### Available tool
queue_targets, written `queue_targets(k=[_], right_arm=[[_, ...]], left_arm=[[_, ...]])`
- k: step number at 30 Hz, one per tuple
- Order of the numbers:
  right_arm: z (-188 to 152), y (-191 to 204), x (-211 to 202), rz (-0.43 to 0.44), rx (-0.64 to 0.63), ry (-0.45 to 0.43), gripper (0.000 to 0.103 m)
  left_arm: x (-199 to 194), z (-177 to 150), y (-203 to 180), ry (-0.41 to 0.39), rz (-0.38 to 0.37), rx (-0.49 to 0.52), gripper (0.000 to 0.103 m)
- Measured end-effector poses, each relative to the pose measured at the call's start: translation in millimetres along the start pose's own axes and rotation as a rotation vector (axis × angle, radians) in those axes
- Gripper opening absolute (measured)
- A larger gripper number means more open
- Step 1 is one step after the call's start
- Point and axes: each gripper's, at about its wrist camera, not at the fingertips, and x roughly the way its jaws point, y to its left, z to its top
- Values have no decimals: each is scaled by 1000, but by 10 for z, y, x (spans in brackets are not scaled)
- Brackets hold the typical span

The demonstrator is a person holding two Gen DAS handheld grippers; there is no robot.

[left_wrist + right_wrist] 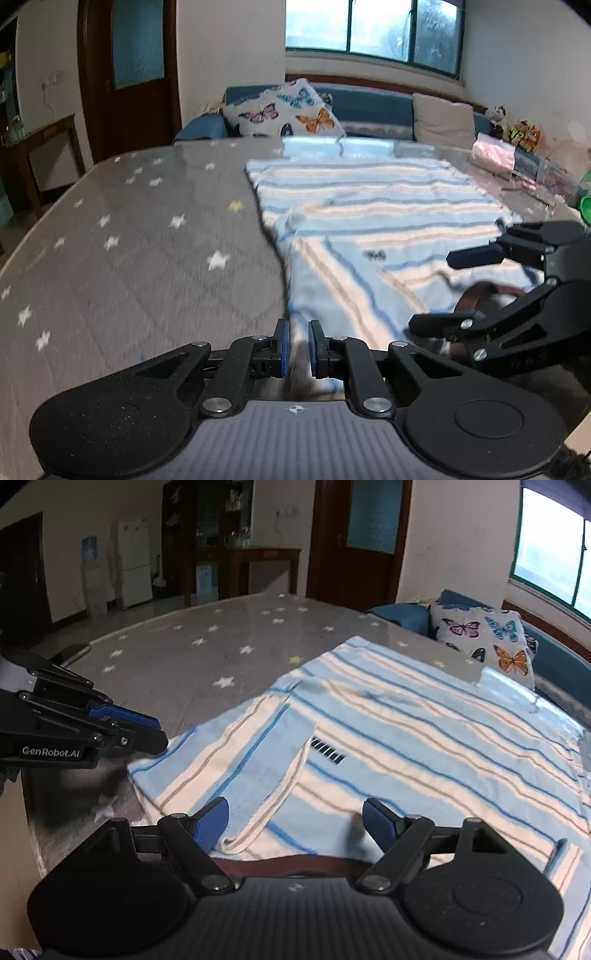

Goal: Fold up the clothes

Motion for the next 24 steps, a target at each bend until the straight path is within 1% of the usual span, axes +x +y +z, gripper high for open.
queue_targets(k=[2, 6, 11, 14, 17, 24], right_arm=[[6, -34, -19, -4, 11, -6, 82], [-30, -63, 62, -4, 19, 28, 82], [-17, -141, -10, -10, 34, 8, 82], [-3, -243, -80, -27, 53, -5, 82], [-9, -369, -184, -50, 75, -22, 82], [-129, -710, -507, -129, 129, -56, 82]], left_arm=[[45, 103, -35, -14, -9, 2, 13], [239, 283, -83, -12, -25, -10, 13], [510, 437, -139, 13, -37, -5, 13], [672, 464, -135, 38, -25, -6, 13], [785, 426, -118, 65, -23, -11, 13], [707, 413, -154, 40, -16, -13, 15]])
